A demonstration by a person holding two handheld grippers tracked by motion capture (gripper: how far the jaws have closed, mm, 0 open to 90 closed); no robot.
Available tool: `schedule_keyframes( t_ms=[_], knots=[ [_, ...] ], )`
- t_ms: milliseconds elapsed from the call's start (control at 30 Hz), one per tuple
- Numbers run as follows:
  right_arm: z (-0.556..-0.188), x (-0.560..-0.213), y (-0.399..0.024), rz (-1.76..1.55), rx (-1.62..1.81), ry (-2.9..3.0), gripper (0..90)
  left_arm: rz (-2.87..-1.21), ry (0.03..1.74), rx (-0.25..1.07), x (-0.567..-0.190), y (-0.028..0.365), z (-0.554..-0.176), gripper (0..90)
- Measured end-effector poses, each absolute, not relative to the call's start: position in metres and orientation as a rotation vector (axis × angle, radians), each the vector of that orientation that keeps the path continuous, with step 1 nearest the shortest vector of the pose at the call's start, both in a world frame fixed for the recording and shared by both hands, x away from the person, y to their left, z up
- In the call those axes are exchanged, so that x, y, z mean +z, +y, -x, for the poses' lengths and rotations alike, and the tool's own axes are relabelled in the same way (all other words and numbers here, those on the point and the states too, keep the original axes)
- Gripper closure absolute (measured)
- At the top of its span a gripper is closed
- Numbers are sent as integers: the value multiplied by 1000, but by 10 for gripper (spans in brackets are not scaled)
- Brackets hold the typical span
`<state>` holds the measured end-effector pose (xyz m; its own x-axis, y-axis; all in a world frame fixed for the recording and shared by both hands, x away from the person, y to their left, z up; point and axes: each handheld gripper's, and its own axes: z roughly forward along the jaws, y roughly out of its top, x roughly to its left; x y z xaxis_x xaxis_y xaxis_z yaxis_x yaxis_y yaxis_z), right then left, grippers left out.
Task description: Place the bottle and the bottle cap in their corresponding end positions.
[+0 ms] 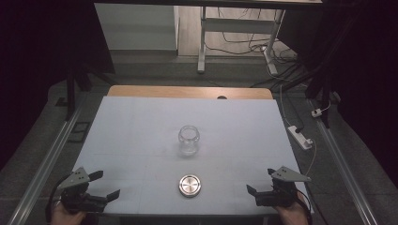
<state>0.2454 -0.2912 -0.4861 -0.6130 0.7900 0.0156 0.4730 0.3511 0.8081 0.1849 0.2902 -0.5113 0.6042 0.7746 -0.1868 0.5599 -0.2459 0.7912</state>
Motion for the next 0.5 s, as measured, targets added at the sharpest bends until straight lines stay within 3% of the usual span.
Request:
schedule_keyframes(
  t_ms=[500],
  knots=[
    [-233, -494, -306, -1199, 1043, 2266, 0, -1994, 1136, 354, -520, 293, -174, 0]
  ],
)
